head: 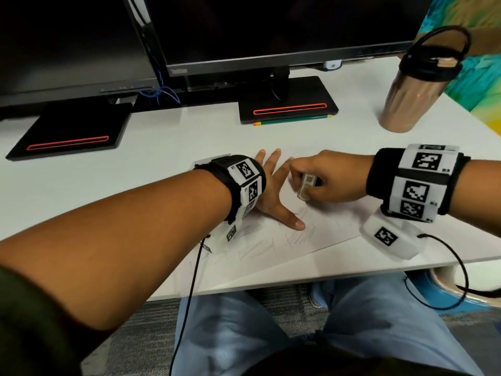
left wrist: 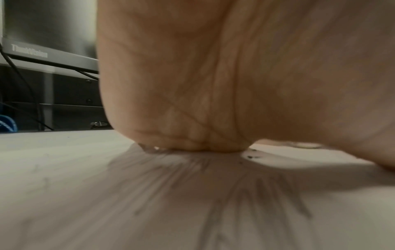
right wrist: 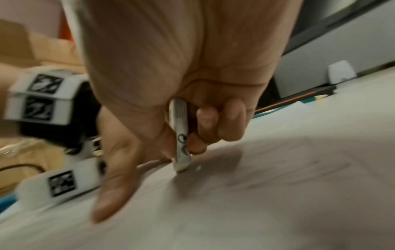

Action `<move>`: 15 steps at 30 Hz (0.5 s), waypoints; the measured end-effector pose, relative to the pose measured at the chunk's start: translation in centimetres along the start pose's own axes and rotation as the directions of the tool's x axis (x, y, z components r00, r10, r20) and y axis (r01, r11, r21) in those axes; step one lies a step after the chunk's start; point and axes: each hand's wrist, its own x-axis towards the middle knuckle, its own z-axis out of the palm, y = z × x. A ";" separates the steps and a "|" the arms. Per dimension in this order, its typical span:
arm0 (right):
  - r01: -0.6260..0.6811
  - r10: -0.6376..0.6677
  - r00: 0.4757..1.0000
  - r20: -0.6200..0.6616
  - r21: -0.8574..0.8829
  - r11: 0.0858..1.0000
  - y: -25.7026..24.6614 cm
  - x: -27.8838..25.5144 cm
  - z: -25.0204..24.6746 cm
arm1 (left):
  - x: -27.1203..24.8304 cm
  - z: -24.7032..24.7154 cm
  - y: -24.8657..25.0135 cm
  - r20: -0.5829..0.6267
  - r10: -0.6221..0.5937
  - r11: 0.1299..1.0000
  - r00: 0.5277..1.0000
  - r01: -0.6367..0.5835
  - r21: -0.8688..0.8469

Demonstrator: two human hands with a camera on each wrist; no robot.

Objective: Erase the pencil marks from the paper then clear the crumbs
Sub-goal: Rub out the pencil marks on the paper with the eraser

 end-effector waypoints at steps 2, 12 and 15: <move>-0.017 0.017 1.000 -0.017 -0.011 1.000 0.1 0.0 -0.1 | 0.0 0.0 -0.1 -0.005 -0.004 1.000 1.000 0.004 -0.001; 0.026 -0.026 1.000 0.007 -0.004 1.000 -0.3 0.0 0.3 | 0.0 0.1 0.1 -0.010 -0.009 1.000 1.000 0.009 0.005; -0.020 0.020 1.000 -0.022 0.009 1.000 0.2 0.0 -0.1 | 0.1 0.1 0.1 -0.015 -0.009 1.000 1.000 0.009 0.005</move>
